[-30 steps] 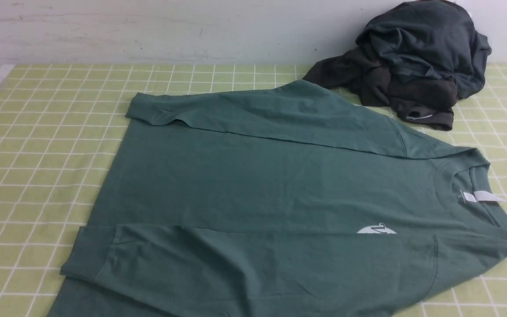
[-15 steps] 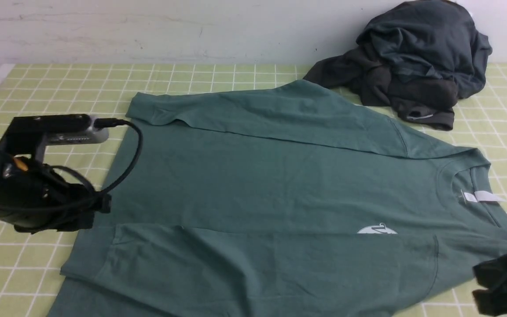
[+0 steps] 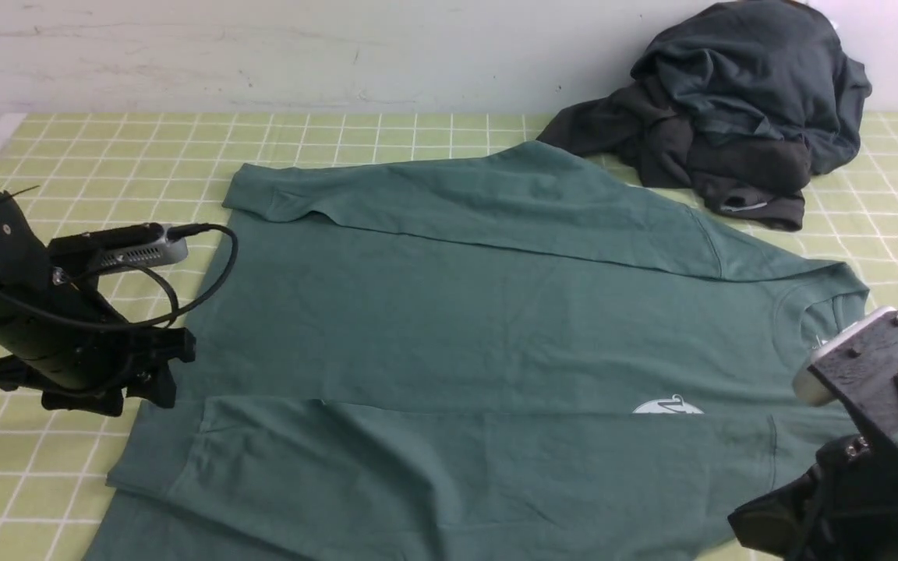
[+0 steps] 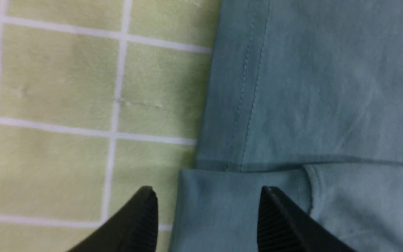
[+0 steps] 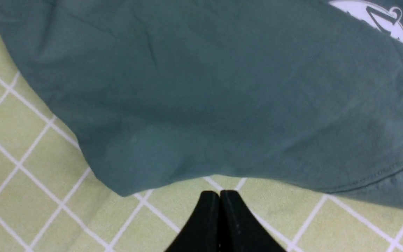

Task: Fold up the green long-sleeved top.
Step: Use the left arm to clamp the cuff closest to it, then use the left arm to drag and place the cuff at the centered position on the left edge of the fabric

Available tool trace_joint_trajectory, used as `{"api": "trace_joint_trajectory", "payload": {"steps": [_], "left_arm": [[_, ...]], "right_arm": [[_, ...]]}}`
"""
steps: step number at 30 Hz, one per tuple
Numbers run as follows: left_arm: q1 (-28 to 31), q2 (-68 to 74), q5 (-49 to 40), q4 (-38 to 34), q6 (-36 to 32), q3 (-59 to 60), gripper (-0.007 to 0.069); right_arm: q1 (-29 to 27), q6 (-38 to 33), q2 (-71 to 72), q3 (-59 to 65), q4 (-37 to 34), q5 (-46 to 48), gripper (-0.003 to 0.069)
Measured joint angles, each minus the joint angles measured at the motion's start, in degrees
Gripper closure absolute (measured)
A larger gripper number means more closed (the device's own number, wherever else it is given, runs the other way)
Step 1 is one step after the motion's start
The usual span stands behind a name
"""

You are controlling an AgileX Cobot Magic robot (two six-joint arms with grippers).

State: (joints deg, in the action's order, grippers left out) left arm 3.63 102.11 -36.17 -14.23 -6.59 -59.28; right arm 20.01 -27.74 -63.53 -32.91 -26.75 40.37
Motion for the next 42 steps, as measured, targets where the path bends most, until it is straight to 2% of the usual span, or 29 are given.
{"api": "trace_joint_trajectory", "payload": {"steps": [2,5,6,8,10,20,25,31,34,38,42], "left_arm": [[-0.1,1.5,1.1,-0.4,-0.8,-0.1,0.0296],[-0.1,2.7,1.7,-0.4,-0.9,-0.3,0.0402],[-0.1,2.8,1.7,-0.5,-0.9,-0.3,0.041],[-0.2,2.8,1.5,-0.8,-0.9,-0.5,0.0533],[-0.2,2.4,1.3,-0.8,-0.9,-0.5,0.058],[-1.1,-5.3,1.9,-0.7,-3.4,-0.5,0.0594],[-4.4,-7.9,9.0,-0.7,-8.3,-1.1,0.0594],[-4.8,-4.2,12.4,-0.7,-8.4,-7.0,0.0594],[-4.8,-0.9,10.9,-0.7,-8.4,-11.2,0.0594],[-4.8,5.8,3.9,-0.6,-8.4,-20.7,0.0594],[-4.4,15.5,-8.2,-0.2,-8.2,-34.3,0.0586]], "right_arm": [[0.0,-0.5,0.0,0.0,-0.7,-0.4,0.0665],[0.0,-1.0,0.0,0.0,-0.9,-0.5,0.0665],[0.0,-1.0,0.0,0.0,-0.9,-0.5,0.0665],[0.0,-1.2,0.0,0.0,-0.9,-0.6,0.0665],[0.0,-1.2,0.0,0.0,-0.9,-0.7,0.0665],[0.0,-1.3,0.0,0.0,-0.9,-2.3,0.0665],[0.0,-1.4,0.0,0.0,-0.9,-3.2,0.0665],[0.0,-1.5,0.0,0.0,-0.7,-4.0,0.0665],[0.0,-1.9,0.0,0.0,-0.7,-4.2,0.0665],[0.0,-2.0,0.0,0.0,-0.6,-4.6,0.0665],[0.0,-2.1,0.0,0.0,0.3,-4.6,0.0665]]}}
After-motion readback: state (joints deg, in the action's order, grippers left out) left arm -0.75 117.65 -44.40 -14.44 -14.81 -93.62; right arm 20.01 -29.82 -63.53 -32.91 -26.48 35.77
